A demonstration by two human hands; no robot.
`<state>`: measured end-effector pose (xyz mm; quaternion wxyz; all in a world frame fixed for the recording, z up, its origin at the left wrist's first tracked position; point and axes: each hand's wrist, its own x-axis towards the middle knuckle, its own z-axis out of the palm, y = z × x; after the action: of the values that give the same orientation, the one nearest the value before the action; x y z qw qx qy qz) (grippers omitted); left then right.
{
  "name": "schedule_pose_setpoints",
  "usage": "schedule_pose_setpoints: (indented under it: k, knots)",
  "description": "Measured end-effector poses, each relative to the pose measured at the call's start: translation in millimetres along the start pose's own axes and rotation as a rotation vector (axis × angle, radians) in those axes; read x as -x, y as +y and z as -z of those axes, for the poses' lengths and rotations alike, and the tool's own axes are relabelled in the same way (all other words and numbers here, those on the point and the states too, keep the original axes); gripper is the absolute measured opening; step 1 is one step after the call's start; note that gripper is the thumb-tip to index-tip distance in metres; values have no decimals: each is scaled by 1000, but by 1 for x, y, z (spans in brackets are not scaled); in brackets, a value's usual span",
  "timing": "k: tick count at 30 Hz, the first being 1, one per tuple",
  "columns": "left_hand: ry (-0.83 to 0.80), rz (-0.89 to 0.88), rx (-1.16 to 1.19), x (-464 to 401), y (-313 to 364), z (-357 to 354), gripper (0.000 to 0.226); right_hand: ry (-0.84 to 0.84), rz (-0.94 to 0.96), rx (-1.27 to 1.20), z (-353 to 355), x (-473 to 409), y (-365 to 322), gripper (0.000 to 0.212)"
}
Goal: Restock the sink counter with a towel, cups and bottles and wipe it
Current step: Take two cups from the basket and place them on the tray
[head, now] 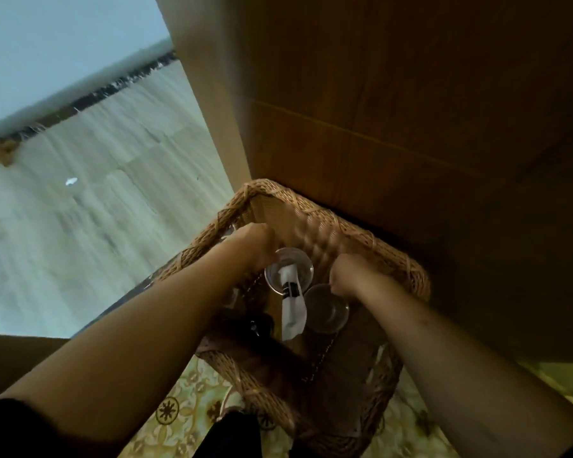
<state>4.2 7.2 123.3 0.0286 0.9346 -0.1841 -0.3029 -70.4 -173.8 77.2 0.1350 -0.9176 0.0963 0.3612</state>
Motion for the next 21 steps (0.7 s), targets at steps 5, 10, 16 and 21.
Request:
schedule_pose_setpoints:
  k: [5,10,16,21]
  knots:
    - [165,83,196,67,-21,31,23,113,113,-68,44,43,-11,3]
    - [278,243,367,136,-54,39,22,199,278,-5,75,90,-51,5]
    - [427,367,529,231,-114,24,19,263,435,21,86,146,-133,14]
    - [497,486,635,340,-181,-15,22,242,604,59,52,190,-227,13]
